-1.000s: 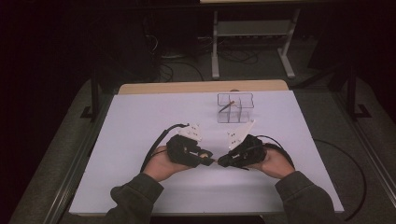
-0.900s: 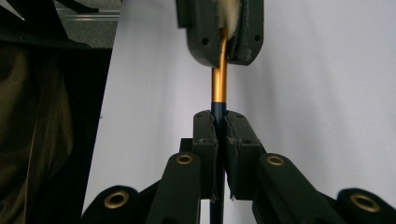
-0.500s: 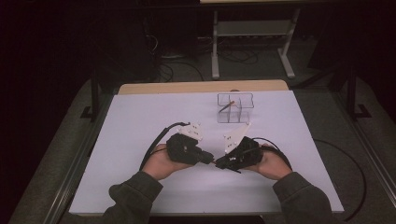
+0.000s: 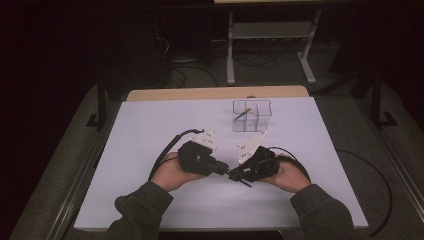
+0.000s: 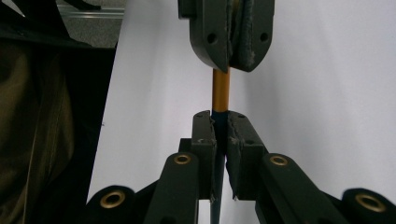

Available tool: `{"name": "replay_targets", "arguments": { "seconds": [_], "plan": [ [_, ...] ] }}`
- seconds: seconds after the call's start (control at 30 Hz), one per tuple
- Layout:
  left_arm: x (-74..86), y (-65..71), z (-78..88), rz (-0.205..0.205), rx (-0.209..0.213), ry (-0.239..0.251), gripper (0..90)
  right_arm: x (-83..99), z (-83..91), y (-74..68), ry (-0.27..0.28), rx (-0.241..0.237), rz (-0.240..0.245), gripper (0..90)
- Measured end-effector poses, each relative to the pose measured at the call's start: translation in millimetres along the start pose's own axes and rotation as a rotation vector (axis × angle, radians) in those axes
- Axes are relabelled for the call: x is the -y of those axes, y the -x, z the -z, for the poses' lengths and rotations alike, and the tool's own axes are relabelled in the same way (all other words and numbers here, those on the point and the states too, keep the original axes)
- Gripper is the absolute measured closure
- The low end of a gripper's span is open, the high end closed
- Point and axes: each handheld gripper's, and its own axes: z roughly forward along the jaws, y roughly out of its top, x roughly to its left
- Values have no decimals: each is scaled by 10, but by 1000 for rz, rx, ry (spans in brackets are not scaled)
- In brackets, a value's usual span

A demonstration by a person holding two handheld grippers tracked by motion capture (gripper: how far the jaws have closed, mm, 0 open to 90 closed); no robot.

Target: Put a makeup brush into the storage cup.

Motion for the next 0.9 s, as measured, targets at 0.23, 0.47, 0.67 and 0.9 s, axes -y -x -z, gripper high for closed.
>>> {"name": "replay_targets", "arguments": {
  "seconds": [0.23, 0.47, 0.67, 0.9],
  "plan": [
    [-5, 13, -4, -1, 2, 0, 845, -46, 22, -10, 18, -2, 6, 807],
    [-4, 15, 3, -1, 4, 4, 833, -51, 27, -6, 21, -13, 4, 827],
    [7, -5, 54, -1, -9, 25, 697, -29, 43, 6, 11, -14, -4, 828],
    [41, 10, 103, 19, -20, 40, 585, 13, 72, 40, 5, -8, -20, 828]
  ]
}}
